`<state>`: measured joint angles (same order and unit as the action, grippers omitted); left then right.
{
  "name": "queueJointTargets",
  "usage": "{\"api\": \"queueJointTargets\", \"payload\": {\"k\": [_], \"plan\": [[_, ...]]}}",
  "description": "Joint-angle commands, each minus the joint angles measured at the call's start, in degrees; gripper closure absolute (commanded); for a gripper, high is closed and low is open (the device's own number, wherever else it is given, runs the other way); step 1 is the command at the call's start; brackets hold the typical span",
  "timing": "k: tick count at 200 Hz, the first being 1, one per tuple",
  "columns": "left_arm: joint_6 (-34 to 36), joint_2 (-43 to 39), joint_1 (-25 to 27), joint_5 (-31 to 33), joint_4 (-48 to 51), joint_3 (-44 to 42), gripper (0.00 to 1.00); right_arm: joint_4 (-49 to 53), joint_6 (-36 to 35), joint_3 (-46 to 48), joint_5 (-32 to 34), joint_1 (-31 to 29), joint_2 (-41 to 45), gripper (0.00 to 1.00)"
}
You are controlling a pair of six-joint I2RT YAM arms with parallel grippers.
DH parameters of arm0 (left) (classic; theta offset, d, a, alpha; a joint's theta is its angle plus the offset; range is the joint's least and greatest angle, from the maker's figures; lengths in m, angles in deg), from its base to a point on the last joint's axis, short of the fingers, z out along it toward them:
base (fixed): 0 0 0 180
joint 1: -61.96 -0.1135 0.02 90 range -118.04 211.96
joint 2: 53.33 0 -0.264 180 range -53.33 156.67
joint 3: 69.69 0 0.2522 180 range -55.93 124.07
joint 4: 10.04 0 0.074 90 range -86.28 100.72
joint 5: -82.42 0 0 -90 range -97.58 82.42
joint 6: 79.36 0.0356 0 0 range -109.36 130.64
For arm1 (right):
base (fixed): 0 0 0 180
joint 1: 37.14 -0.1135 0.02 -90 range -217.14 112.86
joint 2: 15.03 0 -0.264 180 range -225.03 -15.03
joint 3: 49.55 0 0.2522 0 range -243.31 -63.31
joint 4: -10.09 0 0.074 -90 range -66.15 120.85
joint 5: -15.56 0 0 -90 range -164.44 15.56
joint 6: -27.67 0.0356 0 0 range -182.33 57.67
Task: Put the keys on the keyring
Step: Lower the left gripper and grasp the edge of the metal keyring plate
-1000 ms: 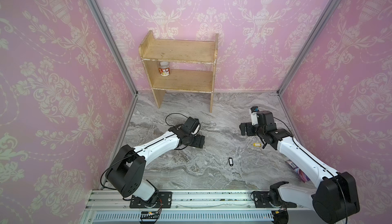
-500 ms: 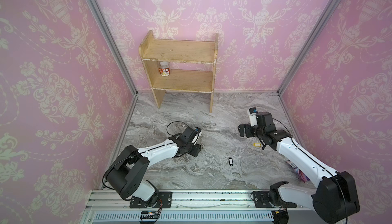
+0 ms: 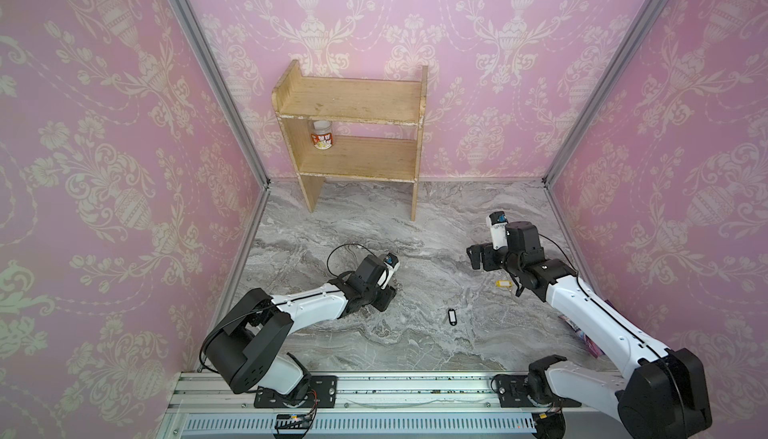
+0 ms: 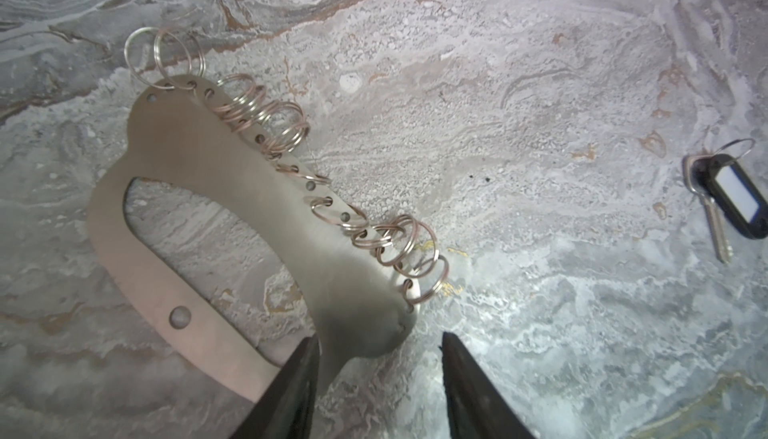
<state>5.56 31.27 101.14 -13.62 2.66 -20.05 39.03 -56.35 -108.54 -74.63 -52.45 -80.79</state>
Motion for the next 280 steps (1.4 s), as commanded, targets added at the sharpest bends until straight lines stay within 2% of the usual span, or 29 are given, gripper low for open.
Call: {"api": "queueJointTargets", "payload": {"k": [1, 60, 108, 181, 280], "plan": [[3.5, -0.8, 1.1, -0.2, -2.8, -0.7, 0.55, -1.0, -1.2, 0.9, 0.2, -0.4, 0.8, 0.00], [3.3, -0.2, 1.9, -1.7, -4.5, -2.0, 0.70, -1.2, -1.3, 1.4, 0.3, -0.4, 1.7, 0.00], [3.1, 0.8, 3.0, -2.2, -5.8, -1.8, 0.69, -1.3, -1.4, 1.5, 0.6, -0.4, 1.9, 0.00], [2.6, 3.5, 3.6, 1.5, -6.4, -1.0, 0.65, -1.6, -1.5, 1.7, 0.8, -0.4, 2.0, 0.00], [3.5, 4.7, 4.2, -0.6, -6.5, 1.2, 0.66, -2.0, -1.7, 1.8, 0.8, -0.4, 1.8, 0.00]]}}
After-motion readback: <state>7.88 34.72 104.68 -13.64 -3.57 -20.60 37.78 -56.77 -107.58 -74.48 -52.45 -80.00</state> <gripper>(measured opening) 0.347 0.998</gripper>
